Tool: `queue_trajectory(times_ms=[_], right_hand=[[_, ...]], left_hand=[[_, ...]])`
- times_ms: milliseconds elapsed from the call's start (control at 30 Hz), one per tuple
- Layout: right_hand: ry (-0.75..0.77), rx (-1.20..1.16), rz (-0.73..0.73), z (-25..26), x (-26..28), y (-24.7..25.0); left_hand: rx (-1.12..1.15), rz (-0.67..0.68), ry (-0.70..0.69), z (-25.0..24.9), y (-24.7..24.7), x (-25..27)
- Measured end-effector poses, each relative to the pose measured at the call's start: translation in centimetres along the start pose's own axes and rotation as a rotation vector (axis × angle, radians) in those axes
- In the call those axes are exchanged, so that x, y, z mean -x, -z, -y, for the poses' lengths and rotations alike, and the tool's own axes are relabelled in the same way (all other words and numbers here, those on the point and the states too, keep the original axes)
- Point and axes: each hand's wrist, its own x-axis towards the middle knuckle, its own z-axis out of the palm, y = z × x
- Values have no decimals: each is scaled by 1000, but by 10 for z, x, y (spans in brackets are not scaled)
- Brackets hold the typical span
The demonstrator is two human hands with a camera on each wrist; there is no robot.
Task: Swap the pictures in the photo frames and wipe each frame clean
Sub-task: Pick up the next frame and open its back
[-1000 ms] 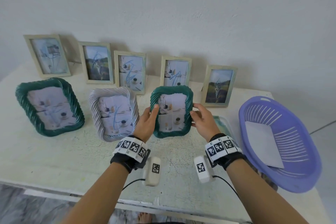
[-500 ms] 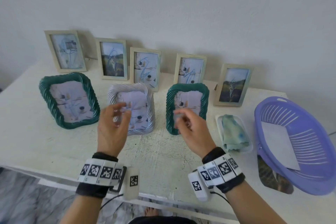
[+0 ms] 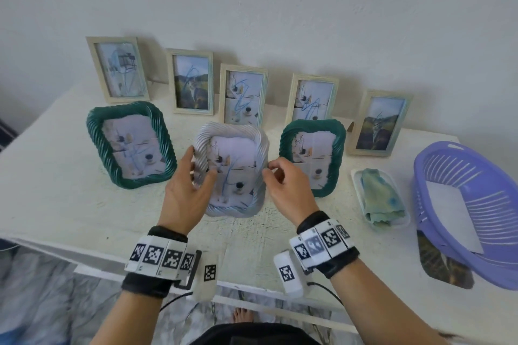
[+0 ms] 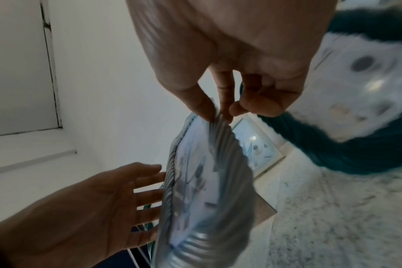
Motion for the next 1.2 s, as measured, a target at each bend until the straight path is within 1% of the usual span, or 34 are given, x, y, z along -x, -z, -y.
queue_trajectory(times_ms=[67, 100, 167, 233, 333, 500, 600, 667, 800, 933, 1067, 1200], right_hand=[[31, -74, -32, -3, 17, 10], [13, -130, -34, -6, 25, 16], [-59, -290, -21, -13, 40, 26], [-138, -465, 5, -19, 54, 36], [-250, -676, -12, -32, 71, 42], [-342, -770, -119, -33, 92, 46], [-379, -858, -149, -35, 99, 49], [-390, -913, -139, -36, 102, 49], [-361, -937, -60, -32, 106, 48], [-374, -915, -8, -27, 106, 52], [-447, -871, -79, -28, 103, 55], [-519, -919, -101, -31, 104, 62]], left_hand=[[-9, 99, -38, -7, 11, 9], [-15, 161, -46, -11, 14, 13], [-12, 293, -45, -18, 15, 20], [-1, 394, -44, -23, 8, 26], [-47, 466, -48, -30, -8, 34], [-49, 630, 18, -38, -33, 49], [1, 692, 53, -43, -43, 52], [79, 734, 85, -47, -51, 52], [226, 777, 144, -51, -63, 54], [315, 822, 150, -57, -71, 62], [354, 871, 126, -55, -75, 66], [518, 876, 159, -56, -80, 74]])
